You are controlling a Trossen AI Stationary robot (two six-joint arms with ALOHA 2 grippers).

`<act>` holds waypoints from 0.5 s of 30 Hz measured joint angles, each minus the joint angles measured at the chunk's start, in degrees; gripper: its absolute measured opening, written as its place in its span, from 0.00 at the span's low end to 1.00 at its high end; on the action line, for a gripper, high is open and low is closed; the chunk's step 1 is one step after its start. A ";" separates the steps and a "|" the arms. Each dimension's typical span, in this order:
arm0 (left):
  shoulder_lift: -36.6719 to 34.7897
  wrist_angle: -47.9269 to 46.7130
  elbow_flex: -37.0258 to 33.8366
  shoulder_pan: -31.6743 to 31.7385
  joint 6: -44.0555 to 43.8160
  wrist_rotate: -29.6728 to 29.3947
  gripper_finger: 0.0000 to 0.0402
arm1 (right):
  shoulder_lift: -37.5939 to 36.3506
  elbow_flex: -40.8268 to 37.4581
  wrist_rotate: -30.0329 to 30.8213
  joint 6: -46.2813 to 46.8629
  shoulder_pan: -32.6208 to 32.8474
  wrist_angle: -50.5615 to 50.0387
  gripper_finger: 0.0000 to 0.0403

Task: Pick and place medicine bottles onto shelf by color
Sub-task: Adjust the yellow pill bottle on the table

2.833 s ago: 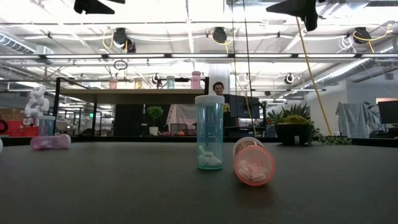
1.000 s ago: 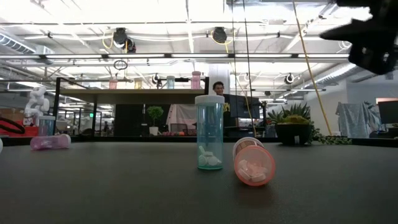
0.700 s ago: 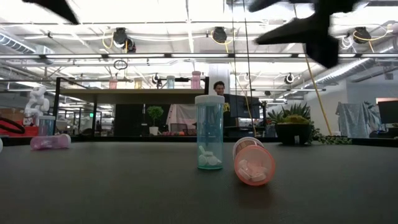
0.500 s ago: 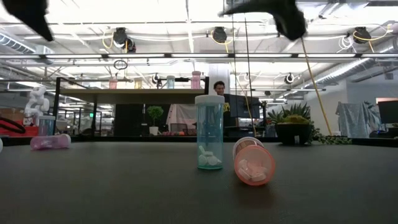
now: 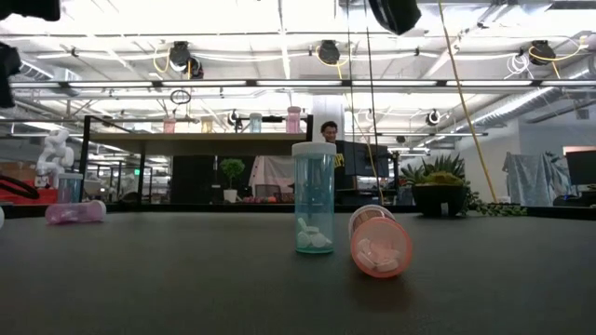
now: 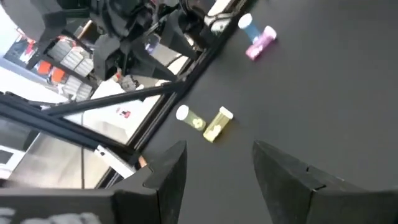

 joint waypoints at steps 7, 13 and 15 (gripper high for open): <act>3.74 5.66 -1.11 -2.76 9.27 2.65 0.65 | -0.58 0.02 -6.93 -3.29 -0.49 -0.92 0.43; 5.04 8.63 -1.12 -3.89 11.28 -1.44 0.66 | -1.26 0.02 -10.11 -7.16 -2.77 -1.00 0.43; 5.51 10.77 -1.12 -3.87 12.85 -3.61 0.67 | -1.40 0.02 -13.14 -8.55 -3.63 -0.91 0.43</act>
